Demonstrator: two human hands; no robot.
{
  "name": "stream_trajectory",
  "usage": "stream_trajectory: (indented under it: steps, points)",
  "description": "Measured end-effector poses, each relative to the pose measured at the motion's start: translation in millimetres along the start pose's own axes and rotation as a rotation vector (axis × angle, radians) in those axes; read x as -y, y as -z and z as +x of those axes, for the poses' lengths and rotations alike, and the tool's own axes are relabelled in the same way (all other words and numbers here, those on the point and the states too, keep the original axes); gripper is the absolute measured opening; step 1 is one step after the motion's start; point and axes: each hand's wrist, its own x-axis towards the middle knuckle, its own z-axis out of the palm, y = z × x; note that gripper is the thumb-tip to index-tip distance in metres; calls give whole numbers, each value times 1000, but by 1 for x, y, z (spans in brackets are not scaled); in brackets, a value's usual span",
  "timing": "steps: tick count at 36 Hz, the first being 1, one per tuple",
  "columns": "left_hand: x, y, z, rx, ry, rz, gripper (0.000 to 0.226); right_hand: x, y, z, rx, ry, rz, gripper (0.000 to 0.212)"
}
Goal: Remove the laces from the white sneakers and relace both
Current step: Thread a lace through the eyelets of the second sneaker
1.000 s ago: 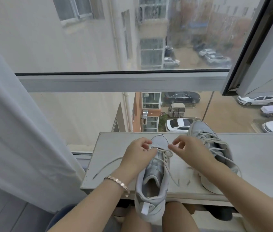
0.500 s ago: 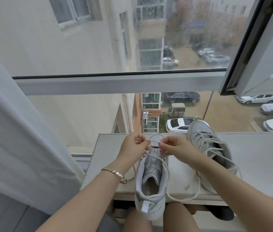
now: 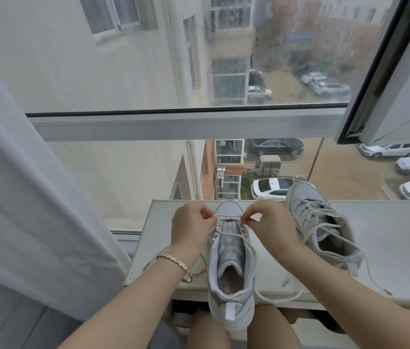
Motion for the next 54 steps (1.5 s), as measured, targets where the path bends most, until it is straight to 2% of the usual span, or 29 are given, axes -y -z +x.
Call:
stream_trajectory:
  steps: [2,5,7,10,13,16,21,24,27,30,35,37,39,41,43,45,47,50,52,54]
  points:
    - [1,-2,-1,-26,46,-91,19,7,2,0,22,75,15,2]
    - [2,-2,-4,-15,90,-250,18,22,2,-2,284,109,-54,22]
    - [2,-3,-8,35,83,-293,20,30,1,-3,428,127,-248,28]
    - [4,-5,-16,128,67,-316,30,36,-2,-5,456,179,-465,24]
    - [8,-2,-24,163,75,-351,32,35,-3,-7,473,166,-442,27]
    - [13,-1,-32,197,103,-391,20,31,-2,-10,480,157,-332,27]
    - [17,2,-37,190,140,-422,36,27,0,-15,446,180,-128,24]
    - [19,2,-36,165,144,-348,44,26,2,-19,423,143,13,28]
    - [16,-1,-37,128,132,-170,23,28,3,-24,368,145,114,26]
    - [13,-5,-39,109,113,-169,18,38,7,-31,292,161,249,24]
    - [8,-6,-42,63,29,-117,46,64,21,-45,213,296,584,28]
    - [10,-5,-42,74,2,-125,43,67,28,-49,226,332,647,32]
    - [12,-6,-41,93,32,-187,14,63,34,-49,299,281,692,32]
    - [13,-8,-40,127,91,-264,21,56,38,-46,446,173,717,41]
    - [13,-11,-40,154,84,-298,26,47,41,-43,557,95,603,59]
    - [12,-9,-39,139,57,-304,26,39,41,-39,522,52,388,67]
    - [13,-3,-39,148,61,-352,22,30,39,-32,401,-14,173,52]
    - [21,14,-35,310,87,-461,31,17,28,-24,346,-140,-50,27]
    - [31,30,-29,396,53,-348,47,12,19,-22,408,-210,-86,27]
    - [40,43,-17,362,43,-170,46,9,11,-20,428,-269,-55,28]
